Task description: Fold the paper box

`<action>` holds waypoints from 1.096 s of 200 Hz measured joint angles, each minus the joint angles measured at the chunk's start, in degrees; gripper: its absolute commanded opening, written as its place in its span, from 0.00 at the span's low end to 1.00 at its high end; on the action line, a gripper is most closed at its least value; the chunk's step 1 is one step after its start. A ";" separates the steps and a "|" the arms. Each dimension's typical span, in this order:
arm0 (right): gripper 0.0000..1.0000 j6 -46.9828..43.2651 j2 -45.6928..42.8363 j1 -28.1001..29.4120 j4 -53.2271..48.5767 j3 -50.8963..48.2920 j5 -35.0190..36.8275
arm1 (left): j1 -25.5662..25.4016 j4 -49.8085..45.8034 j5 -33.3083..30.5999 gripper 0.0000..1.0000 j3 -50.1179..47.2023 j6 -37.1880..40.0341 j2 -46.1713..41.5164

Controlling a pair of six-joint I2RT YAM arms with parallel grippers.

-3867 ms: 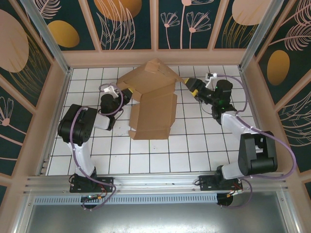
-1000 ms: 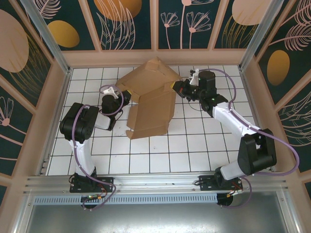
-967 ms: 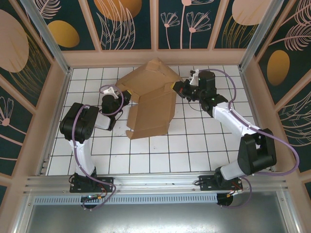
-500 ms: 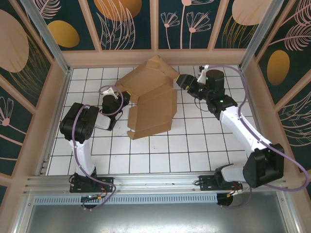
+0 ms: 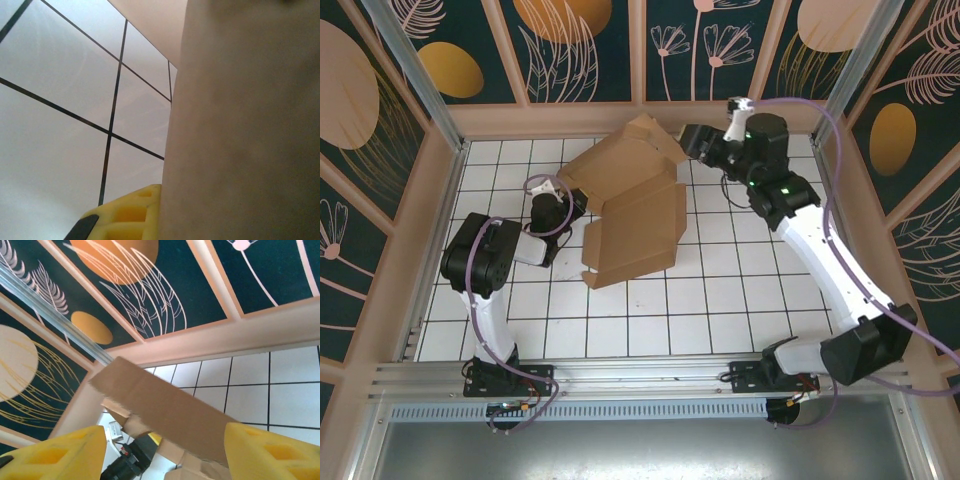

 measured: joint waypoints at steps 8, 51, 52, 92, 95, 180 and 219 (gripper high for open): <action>0.62 -0.66 1.88 2.29 -1.49 2.93 2.58 | 0.00 -0.48 -0.31 0.00 0.15 0.09 -0.02; 0.59 -4.50 16.79 13.46 -11.10 23.17 17.88 | 0.00 -2.78 -2.38 0.00 0.42 0.63 -0.02; 0.58 -4.61 17.55 13.70 -11.52 24.11 18.27 | 0.00 -2.82 -2.40 0.00 0.42 0.66 -0.02; 0.40 -3.61 37.81 17.51 -25.00 53.59 27.47 | 0.00 -4.68 -4.63 0.00 0.55 1.62 -0.22; 0.39 -3.26 39.67 17.53 -26.56 56.59 28.09 | 0.00 -4.87 -4.85 0.00 0.55 1.73 -0.28; 0.40 5.60 46.84 15.61 -37.46 59.74 28.50 | 0.00 -6.45 -7.37 0.00 0.79 3.50 -0.63; 0.29 6.93 46.84 15.04 -37.92 59.47 26.75 | 0.00 -6.47 -7.34 0.00 0.79 3.69 -0.66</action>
